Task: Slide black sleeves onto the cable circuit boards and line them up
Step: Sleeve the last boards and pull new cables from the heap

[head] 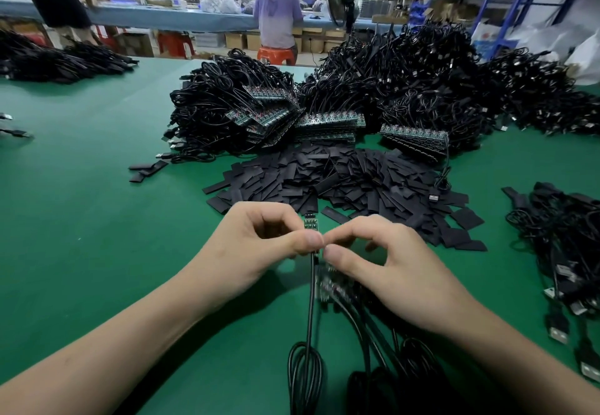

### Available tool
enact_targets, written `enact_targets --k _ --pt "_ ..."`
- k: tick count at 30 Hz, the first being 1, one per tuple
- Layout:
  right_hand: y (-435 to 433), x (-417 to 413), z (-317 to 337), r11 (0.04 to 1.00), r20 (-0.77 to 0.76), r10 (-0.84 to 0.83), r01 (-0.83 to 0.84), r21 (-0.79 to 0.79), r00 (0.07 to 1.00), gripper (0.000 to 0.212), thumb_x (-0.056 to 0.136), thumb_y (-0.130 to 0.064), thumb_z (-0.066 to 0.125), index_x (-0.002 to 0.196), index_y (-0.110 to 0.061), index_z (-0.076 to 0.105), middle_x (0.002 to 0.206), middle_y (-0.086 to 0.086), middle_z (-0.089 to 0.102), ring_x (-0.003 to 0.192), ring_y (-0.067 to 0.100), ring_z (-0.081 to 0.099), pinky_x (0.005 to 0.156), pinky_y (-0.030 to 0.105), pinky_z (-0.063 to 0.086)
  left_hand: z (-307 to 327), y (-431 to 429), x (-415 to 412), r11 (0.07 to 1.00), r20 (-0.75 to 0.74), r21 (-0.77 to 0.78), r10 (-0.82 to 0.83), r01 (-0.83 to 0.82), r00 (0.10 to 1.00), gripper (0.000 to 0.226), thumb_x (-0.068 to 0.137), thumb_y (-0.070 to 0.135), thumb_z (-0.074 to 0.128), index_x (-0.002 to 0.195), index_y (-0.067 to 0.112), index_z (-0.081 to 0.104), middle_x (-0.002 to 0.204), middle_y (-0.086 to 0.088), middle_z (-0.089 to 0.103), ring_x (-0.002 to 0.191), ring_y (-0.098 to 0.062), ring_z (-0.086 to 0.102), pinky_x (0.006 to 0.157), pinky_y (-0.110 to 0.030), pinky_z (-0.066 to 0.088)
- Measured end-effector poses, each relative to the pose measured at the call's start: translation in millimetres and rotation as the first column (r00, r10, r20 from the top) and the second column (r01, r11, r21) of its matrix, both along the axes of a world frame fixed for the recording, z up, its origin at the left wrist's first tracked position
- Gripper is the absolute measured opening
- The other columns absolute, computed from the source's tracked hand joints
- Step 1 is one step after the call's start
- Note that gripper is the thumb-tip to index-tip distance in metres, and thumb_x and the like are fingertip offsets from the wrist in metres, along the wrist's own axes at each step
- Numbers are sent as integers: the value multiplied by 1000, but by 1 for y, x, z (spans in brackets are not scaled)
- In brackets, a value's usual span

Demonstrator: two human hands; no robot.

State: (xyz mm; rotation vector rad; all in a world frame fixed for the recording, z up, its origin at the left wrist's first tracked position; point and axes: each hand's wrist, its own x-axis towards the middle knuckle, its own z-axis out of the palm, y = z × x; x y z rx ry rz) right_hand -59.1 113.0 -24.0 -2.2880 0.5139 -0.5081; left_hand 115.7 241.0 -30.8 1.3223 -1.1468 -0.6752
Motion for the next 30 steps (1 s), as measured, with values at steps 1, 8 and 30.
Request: enact_targets --k 1,8,30 --pt "4 0 1 1000 13 27 -27 12 1000 16 89 -57 64 91 -45 74 102 -31 66 104 -6 59 86 11 39 0 0 -1 1000 7 -17 1 -1 1000 20 73 38 82 63 25 72 61 1 60 57 -12 44 54 -21 33" --pt "17 5 -1 898 45 216 -217 383 975 17 91 -38 74 89 -21 77 94 1 79 90 24 75 90 42 59 -6 -2 8 999 59 -21 50 -48 997 30 78 44 76 69 17 68 65 -4 60 64 -19 50 63 -31 39" --pt "-42 -21 32 619 231 108 -247 745 967 23 98 -31 57 80 -18 59 55 -2 43 45 11 40 48 25 42 -9 1 33 926 791 34 205 -377 576 8 85 40 78 84 32 76 91 18 66 89 -6 61 81 -36 52"
